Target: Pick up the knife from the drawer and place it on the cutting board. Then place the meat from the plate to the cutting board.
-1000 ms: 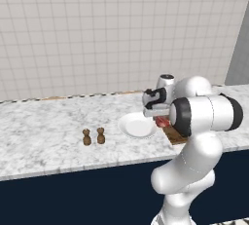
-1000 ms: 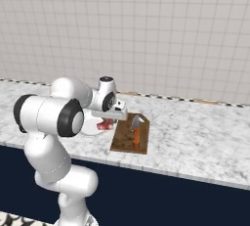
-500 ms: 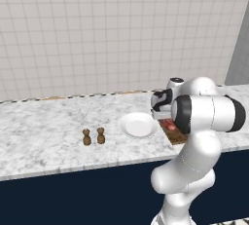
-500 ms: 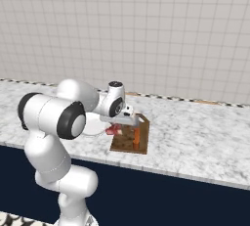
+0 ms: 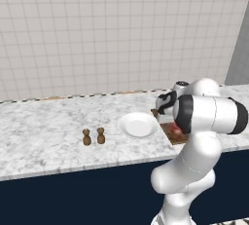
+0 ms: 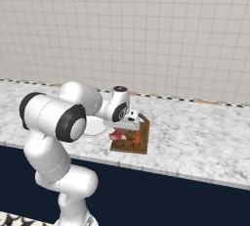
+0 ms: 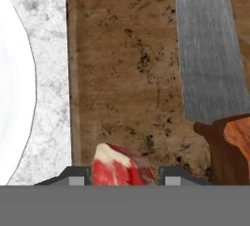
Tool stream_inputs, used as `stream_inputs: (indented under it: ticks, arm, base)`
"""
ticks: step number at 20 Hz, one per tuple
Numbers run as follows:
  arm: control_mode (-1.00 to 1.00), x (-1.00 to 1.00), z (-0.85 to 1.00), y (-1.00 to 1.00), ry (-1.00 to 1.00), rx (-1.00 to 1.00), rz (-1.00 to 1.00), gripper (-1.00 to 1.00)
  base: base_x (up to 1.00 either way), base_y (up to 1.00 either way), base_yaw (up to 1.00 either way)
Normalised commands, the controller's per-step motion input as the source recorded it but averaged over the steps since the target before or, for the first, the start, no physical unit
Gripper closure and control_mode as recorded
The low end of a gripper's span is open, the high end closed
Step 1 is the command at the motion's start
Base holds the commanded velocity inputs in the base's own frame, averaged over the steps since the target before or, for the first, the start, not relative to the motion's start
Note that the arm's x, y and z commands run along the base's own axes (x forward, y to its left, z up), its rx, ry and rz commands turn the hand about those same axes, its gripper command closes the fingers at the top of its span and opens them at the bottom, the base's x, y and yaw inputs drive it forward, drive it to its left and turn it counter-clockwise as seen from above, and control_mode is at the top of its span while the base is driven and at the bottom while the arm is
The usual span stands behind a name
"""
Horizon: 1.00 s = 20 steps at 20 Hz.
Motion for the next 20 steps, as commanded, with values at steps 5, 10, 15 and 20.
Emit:
stream_inputs:
  ticks: [5, 10, 15, 20]
  arm:
    - [-1.00, -0.07, -0.05, -0.18, 0.00, 0.00, 0.00, 1.00]
    - [-1.00, 0.16, 0.00, 0.08, -0.02, 0.00, 0.00, -1.00]
    - [-1.00, 0.10, 0.00, 0.07, 0.00, 0.00, 0.00, -1.00]
    - [-1.00, 0.00, 0.02, 0.00, 0.00, 0.00, 0.00, -1.00]
  base:
    - [0.00, 0.00, 0.00]
    - [0.00, 0.00, 0.00]
    - [0.00, 0.00, 0.00]
    - [0.00, 0.00, 0.00]
